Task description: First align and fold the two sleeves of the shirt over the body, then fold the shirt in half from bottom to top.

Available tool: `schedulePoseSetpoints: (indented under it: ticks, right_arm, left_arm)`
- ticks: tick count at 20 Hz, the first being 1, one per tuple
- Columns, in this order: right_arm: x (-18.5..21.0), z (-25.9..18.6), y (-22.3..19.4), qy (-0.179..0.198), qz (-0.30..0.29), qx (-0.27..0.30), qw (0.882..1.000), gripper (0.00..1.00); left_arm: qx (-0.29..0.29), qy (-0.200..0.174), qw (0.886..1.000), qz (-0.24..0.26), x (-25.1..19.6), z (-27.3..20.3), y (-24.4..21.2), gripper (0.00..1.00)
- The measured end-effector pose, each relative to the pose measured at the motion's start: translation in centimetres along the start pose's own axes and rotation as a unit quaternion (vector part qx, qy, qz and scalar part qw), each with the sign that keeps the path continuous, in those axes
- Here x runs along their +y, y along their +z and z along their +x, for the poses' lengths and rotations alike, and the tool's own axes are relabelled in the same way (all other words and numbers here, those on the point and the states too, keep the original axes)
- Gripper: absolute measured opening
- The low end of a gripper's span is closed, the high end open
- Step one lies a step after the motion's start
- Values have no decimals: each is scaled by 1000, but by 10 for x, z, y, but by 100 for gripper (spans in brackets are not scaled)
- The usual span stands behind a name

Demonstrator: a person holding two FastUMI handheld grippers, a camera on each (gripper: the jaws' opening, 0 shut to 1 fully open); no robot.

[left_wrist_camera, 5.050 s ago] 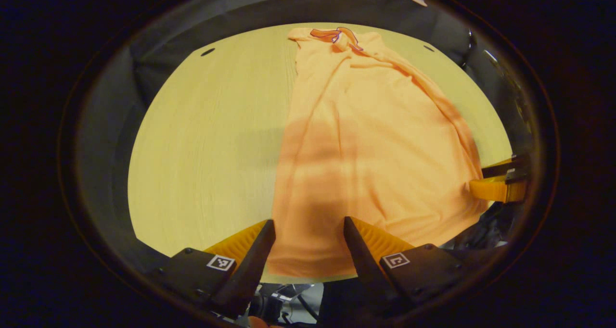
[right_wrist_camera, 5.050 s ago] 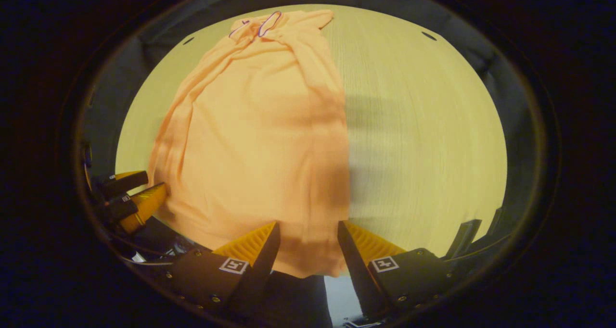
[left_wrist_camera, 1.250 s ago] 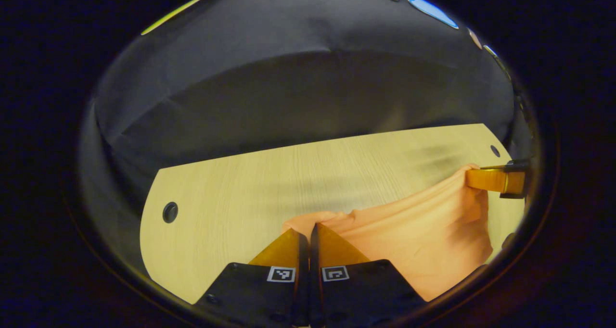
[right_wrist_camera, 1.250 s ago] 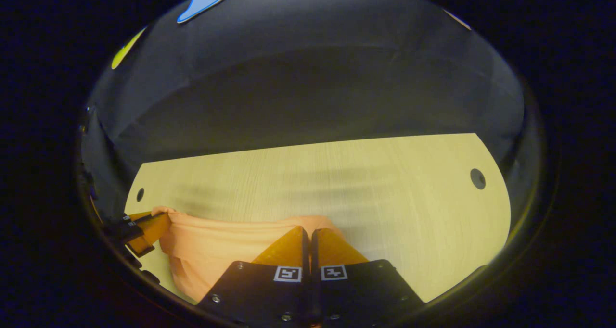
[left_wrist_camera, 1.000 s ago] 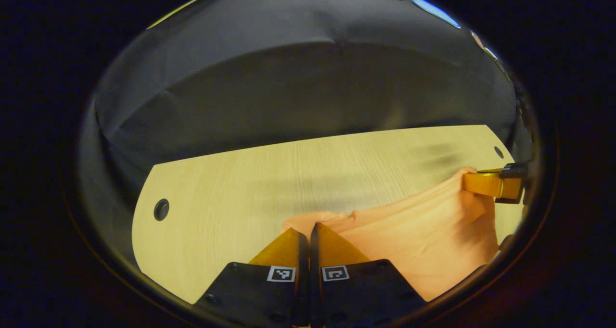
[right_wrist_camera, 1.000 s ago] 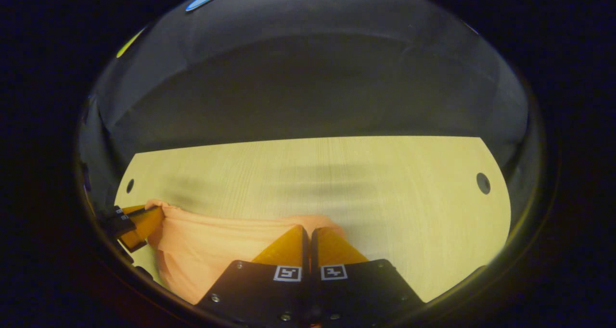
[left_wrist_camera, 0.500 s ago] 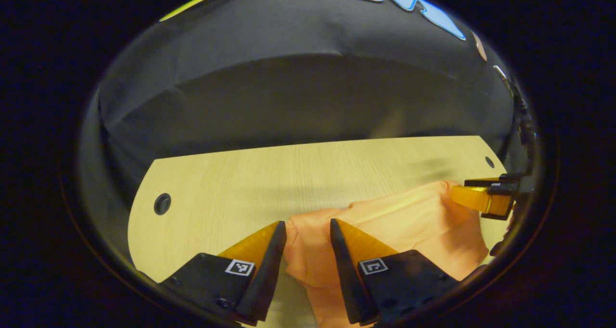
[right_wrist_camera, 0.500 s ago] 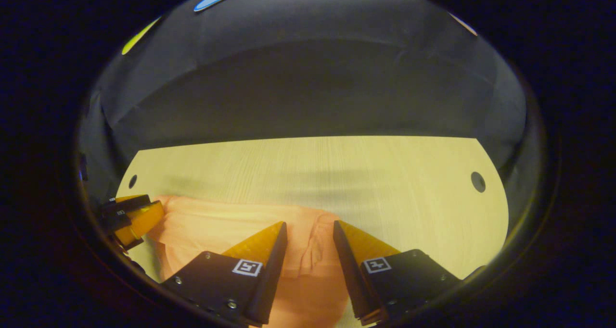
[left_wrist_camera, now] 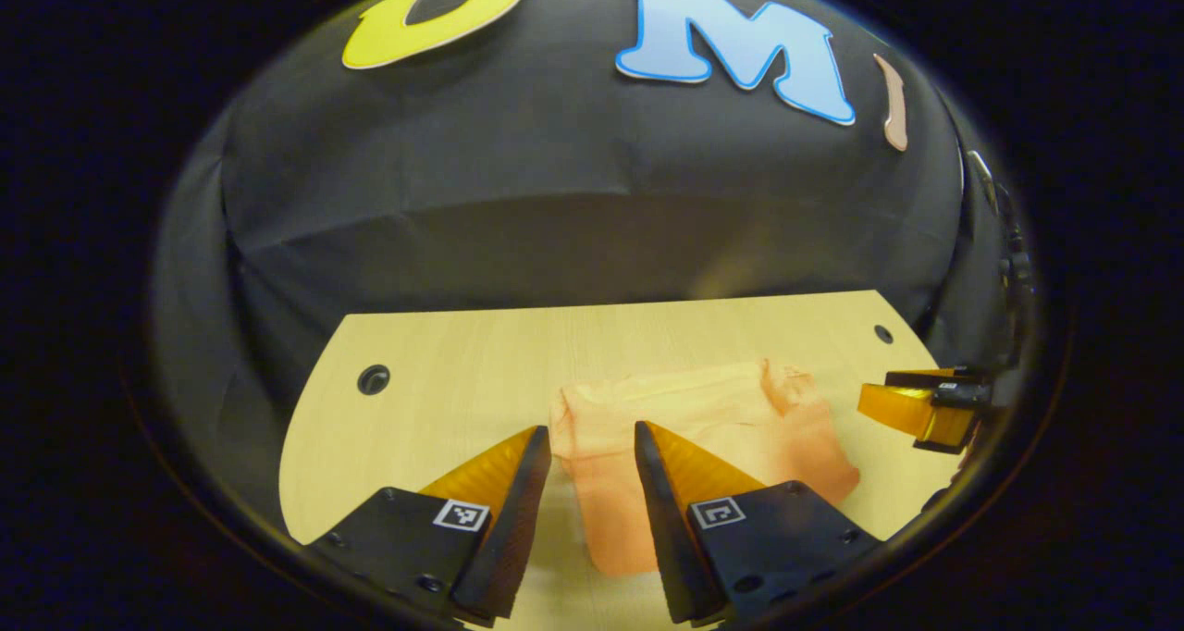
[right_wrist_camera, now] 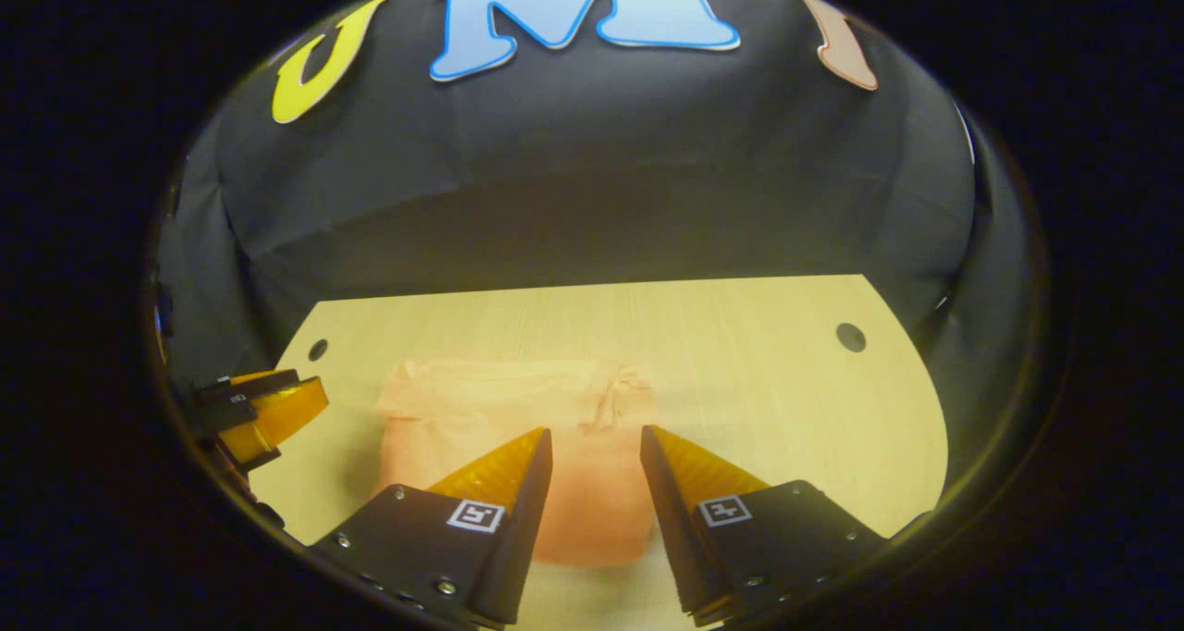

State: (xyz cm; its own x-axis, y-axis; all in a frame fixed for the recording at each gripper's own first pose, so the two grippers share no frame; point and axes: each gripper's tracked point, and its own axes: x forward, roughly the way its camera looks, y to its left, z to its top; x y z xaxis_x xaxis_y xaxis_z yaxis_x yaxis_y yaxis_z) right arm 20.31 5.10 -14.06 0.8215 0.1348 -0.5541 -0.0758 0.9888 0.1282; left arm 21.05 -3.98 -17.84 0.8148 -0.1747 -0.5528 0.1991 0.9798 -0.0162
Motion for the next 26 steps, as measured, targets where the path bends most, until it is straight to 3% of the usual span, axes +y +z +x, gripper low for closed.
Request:
schedulePoseSetpoints:
  ticks: [5, 7, 13, 16, 17, 20, 21, 23, 26]
  right_arm:
    - [9, -87, -13, 8, -1, -20, 1000, 62]
    - [14, -118, -22, 11, -2, -28, 1000, 62]
    - [23, -189, -60, 20, 6, -42, 999, 61]
    - [27, -212, -77, 30, 11, -45, 998, 61]
    - [29, -219, -87, 32, 13, -44, 998, 61]
    - [33, -233, -104, 34, 17, -44, 998, 61]
    - [34, -237, -109, 33, 18, -43, 998, 61]
    - [37, -243, -113, 35, 21, -46, 998, 61]
    - [39, -248, -115, 33, 17, -56, 998, 62]
  left_arm:
    - [0, -2, 1000, -13, -16, -99, -21, 67]
    - [-1, -3, 1000, -22, -20, -136, -34, 63]
    - [-8, -4, 1000, -24, -40, -218, -74, 63]
    - [-13, -4, 1000, -14, -48, -249, -94, 67]
    - [-16, -5, 1000, -11, -51, -258, -100, 60]
    - [-23, -10, 1000, -3, -55, -279, -115, 60]
    - [-23, -12, 1000, -1, -56, -282, -120, 66]
    - [-23, -13, 1000, 3, -55, -288, -127, 60]
    - [-25, -12, 1000, 3, -51, -294, -131, 66]
